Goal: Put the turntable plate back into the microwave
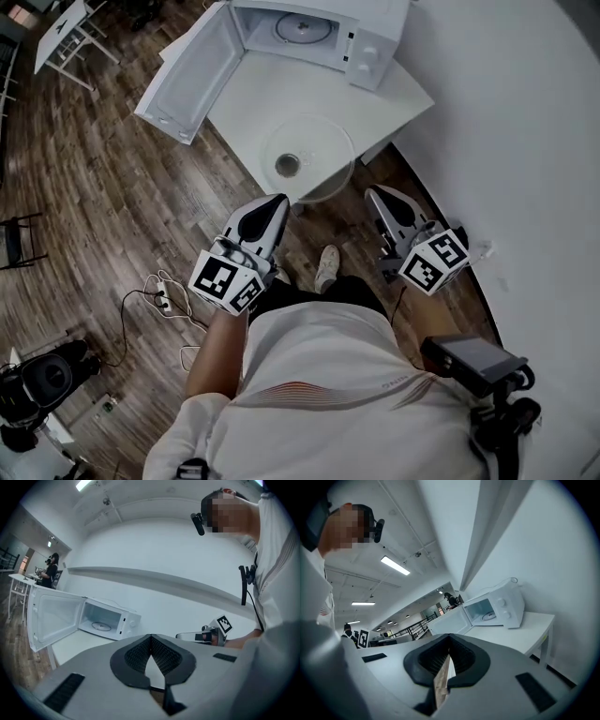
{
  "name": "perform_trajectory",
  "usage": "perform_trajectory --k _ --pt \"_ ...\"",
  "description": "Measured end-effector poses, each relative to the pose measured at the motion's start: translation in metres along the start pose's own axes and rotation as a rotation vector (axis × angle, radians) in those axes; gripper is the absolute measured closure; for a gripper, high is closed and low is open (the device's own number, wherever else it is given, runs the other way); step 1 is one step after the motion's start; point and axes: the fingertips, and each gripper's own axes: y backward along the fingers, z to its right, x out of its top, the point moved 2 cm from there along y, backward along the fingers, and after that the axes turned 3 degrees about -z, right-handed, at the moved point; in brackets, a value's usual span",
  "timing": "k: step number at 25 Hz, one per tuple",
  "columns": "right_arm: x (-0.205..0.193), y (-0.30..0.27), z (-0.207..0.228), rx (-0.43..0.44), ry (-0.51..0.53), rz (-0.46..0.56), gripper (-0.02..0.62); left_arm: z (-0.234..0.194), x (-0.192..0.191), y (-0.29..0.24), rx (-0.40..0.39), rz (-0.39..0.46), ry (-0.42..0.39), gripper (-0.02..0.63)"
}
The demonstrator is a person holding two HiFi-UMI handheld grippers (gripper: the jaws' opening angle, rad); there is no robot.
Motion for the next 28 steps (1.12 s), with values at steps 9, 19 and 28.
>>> perform_trajectory --k 9,19,28 --pt "-0.052 -0.014 0.075 -0.029 -0.376 -0.035 0.507 -0.03 -0.022 -0.023 0.022 -0.049 0.047 0.595" --pt "-0.16 -0.059 0.118 -0.001 -0.761 -0.099 0.413 -0.077 -0.063 -0.02 0.054 -0.121 0.113 0.595" --pt "-0.207 -0.1 0.126 0.063 -0.951 -0.097 0.414 -0.096 -0.089 -0.008 0.09 -0.155 0.163 0.595"
